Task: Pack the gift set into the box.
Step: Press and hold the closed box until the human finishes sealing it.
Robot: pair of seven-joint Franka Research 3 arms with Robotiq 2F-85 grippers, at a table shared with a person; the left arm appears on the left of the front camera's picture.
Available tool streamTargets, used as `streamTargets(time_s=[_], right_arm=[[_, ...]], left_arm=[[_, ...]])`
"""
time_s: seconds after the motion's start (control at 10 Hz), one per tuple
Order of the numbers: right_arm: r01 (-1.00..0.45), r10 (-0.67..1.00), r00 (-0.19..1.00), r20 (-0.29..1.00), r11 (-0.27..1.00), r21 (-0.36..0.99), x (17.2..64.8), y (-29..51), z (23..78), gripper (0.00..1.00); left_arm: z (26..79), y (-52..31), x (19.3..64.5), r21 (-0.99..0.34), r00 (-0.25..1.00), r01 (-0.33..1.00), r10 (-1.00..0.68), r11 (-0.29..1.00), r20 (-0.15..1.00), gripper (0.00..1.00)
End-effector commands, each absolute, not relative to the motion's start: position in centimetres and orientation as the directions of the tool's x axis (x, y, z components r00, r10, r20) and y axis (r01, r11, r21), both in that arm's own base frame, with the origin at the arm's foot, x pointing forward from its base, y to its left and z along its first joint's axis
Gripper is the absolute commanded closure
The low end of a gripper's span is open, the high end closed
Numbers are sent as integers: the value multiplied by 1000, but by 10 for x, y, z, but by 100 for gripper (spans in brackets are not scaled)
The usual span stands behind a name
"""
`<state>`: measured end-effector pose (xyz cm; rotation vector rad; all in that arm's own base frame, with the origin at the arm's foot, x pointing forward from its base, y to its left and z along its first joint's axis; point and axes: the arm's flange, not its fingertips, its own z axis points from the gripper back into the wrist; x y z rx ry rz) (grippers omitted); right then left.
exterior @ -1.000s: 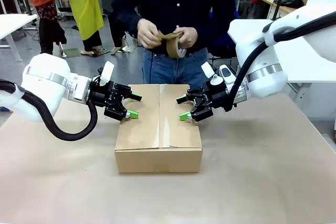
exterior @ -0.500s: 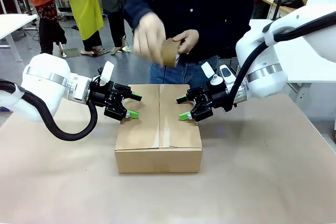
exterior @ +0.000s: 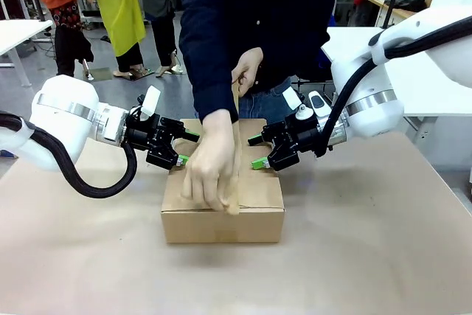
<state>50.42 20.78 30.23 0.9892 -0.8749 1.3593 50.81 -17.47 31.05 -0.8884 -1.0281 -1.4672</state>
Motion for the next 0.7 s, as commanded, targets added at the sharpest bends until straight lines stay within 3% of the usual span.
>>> streamTargets(time_s=[0.0,0.6], right_arm=[[-998,359,42,933,-30,56,502,207,298,0],[-998,359,42,933,-30,56,502,207,298,0]], left_arm=[[307,-174,507,126,-138,990,-347,-57,927,0],[307,-174,507,126,-138,990,-347,-57,927,0]])
